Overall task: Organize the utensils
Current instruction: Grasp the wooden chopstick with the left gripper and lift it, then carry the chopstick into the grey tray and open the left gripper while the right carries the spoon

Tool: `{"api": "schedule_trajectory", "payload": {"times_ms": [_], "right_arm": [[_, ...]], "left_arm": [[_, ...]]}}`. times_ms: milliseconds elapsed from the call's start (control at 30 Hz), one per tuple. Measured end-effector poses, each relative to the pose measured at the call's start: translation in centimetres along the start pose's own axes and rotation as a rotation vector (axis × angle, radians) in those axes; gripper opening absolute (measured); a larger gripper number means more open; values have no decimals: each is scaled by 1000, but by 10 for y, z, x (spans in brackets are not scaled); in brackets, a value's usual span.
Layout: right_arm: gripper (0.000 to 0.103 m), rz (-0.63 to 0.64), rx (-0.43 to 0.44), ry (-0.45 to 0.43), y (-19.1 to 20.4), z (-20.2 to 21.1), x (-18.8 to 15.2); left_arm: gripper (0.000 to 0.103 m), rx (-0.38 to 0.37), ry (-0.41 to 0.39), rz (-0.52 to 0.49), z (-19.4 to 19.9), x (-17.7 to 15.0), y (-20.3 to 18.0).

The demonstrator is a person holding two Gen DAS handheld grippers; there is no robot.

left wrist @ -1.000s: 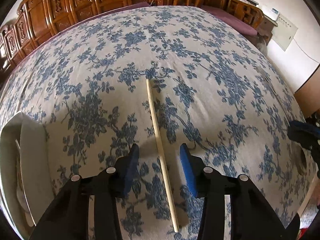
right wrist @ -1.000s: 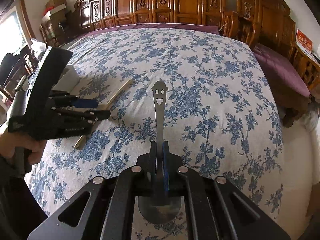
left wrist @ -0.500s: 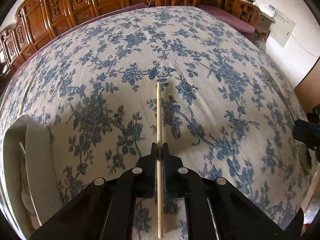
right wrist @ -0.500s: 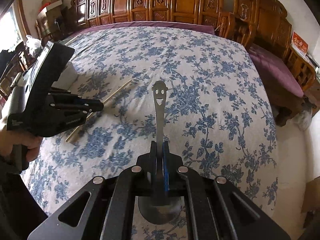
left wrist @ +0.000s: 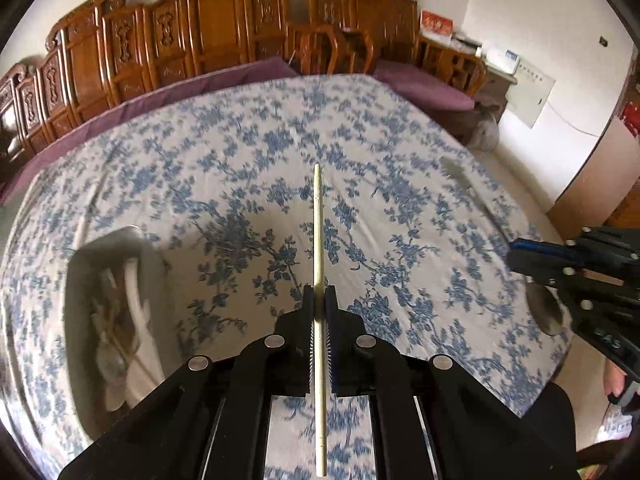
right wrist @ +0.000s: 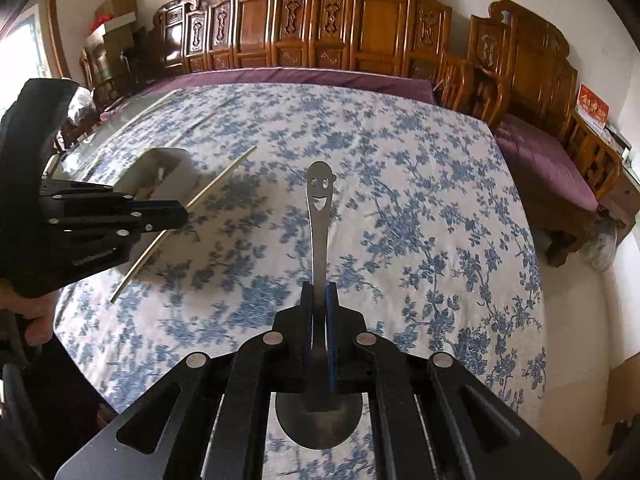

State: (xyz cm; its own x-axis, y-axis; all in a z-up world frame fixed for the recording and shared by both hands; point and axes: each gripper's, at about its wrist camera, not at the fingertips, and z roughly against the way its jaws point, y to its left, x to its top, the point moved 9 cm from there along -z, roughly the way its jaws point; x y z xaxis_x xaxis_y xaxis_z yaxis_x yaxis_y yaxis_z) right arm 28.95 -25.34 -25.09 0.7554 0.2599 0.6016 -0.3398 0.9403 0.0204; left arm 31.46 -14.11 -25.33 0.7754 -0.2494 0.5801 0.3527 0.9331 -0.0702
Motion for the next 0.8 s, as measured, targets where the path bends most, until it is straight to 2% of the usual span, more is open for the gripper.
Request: {"api": "schedule_trajectory", "payload": {"times_ms": [267, 467, 800], "right_arm": [[7, 40, 12, -39, 31, 21, 15], [7, 56, 28, -59, 52, 29, 23], [7, 92, 54, -65, 84, 27, 35]], "left_arm": [[5, 10, -69, 20, 52, 2, 15], [5, 31, -99, 28, 76, 2, 30], [5, 68, -118, 51, 91, 0, 65]]}}
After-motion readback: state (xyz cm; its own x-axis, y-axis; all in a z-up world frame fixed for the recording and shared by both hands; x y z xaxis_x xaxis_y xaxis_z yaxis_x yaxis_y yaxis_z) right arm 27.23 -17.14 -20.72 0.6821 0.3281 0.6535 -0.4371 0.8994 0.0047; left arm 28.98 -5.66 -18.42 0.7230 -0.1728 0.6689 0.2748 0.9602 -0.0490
